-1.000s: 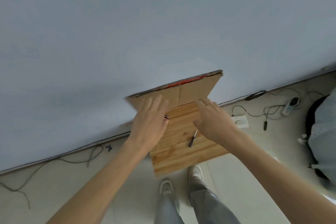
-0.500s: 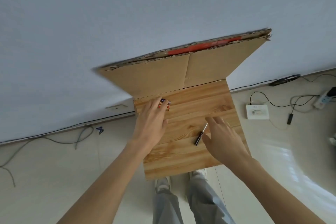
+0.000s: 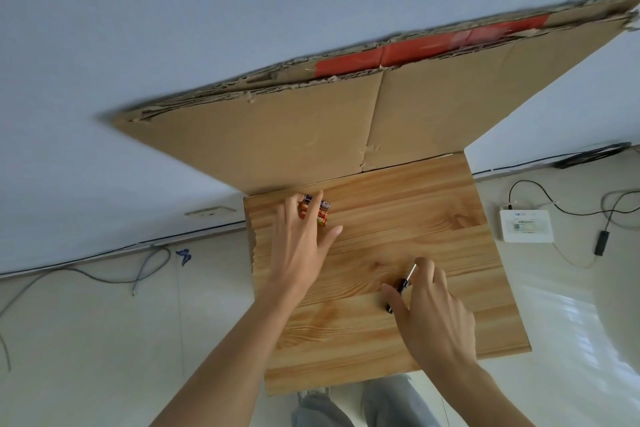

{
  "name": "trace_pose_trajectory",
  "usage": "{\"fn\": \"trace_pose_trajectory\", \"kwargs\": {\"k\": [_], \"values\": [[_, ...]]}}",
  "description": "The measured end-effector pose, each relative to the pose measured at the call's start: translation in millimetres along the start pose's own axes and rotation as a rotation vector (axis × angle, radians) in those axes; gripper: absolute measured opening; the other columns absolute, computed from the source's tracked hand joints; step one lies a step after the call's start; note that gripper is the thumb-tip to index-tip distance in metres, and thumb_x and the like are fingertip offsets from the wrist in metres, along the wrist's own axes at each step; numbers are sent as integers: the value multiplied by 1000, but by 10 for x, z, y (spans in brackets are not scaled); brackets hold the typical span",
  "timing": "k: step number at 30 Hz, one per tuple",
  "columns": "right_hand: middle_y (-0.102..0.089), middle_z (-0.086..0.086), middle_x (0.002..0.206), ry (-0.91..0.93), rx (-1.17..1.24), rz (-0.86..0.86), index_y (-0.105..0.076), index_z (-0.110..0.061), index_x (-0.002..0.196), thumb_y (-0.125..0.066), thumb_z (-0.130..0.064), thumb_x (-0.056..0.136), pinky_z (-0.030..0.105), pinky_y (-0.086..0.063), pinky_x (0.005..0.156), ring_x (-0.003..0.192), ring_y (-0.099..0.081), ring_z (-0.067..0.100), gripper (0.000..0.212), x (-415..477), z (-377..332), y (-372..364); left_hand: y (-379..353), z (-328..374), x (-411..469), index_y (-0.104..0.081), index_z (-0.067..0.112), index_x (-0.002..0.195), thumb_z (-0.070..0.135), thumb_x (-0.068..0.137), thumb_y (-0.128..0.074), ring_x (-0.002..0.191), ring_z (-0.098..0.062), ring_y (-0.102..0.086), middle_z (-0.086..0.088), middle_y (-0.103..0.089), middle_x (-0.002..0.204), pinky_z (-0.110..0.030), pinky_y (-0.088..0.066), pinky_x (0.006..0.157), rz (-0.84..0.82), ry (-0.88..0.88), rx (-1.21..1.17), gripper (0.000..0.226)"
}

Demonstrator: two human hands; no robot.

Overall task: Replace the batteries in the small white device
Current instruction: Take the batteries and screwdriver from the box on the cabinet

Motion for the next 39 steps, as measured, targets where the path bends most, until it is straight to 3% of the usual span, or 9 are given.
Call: {"fn": "trace_pose_trajectory", "kwargs": {"k": [3, 7, 12, 16, 19, 24, 34, 39], "values": [[-59, -4, 114, -12, 21, 38, -33, -23, 132, -51, -72, 96, 33, -35, 49, 80, -73, 25, 63, 68, 13, -97, -154, -4, 44, -45, 24, 159, 66, 100, -59, 127, -30, -46, -13, -46, 142, -48, -45, 108, 81, 9, 31, 74], [-66, -5, 127, 8, 32, 66, -24, -20, 151, -49, -68, 98, 34, -40, 53, 84, -75, 23, 75, 142, 22, -204, -291, 12, 93, -51, 24, 153, 61, 103, -59, 124, -29, -44, -12, -46, 139, -50, -45, 104, 158, 35, -12, 63], [-70, -12, 100, 31, 33, 64, -26, -22, 147, -49, -54, 104, 33, -47, 53, 70, -70, 17, 58, 168, 67, -258, -371, -12, 125, -57, 24, 149, 55, 106, -58, 123, -28, -46, -11, -46, 137, -48, -49, 101, 201, 37, -51, 52], [-63, -13, 82, 42, 71, 72, -34, -19, 145, -51, -44, 106, 23, -28, 43, 48, -44, 9, 50, 194, 97, -307, -414, -4, 134, -62, 22, 145, 48, 105, -64, 123, -27, -47, -10, -49, 135, -47, -52, 99, 247, 27, -111, 48], [-55, -13, 77, 54, 113, 56, -35, -17, 144, -52, -30, 106, 21, -23, 42, 44, -37, 6, 44, 202, 107, -349, -454, 19, 116, -64, 20, 142, 43, 105, -66, 123, -27, -47, -8, -49, 134, -49, -52, 98, 272, 28, -164, 43], [-52, -13, 71, 63, 175, 19, -35, -17, 147, -54, -14, 103, 20, -24, 40, 41, -43, 9, 48, 190, 123, -364, -497, 60, 95, -67, 19, 139, 37, 104, -69, 124, -27, -48, -8, -52, 134, -47, -52, 100, 298, 50, -212, 39], [-52, -12, 61, 184, 273, 19, -27, -19, 155, -50, -22, 106, 23, -34, 42, 44, -50, 12, 54, 192, 140, -226, -401, 109, 84, -67, 14, 140, 27, 102, -72, 127, -28, -51, -10, -54, 136, -46, -55, 102, 299, -12, -219, 41], [-66, -9, 74, 201, 259, 68, -37, -15, 154, -45, -24, 108, 25, -45, 50, 57, -61, 11, 48, 181, 68, -63, -133, 218, 0, -67, 14, 140, 25, 101, -72, 122, -29, -52, -8, -54, 136, -47, -56, 98, 273, -91, -200, 41]]}}
Point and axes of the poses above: each hand's wrist, its own x-axis towards the middle knuckle, its own y-axis out of the back of the hand, z = x × y, the point moved 1 cm from there along x, towards the middle knuckle
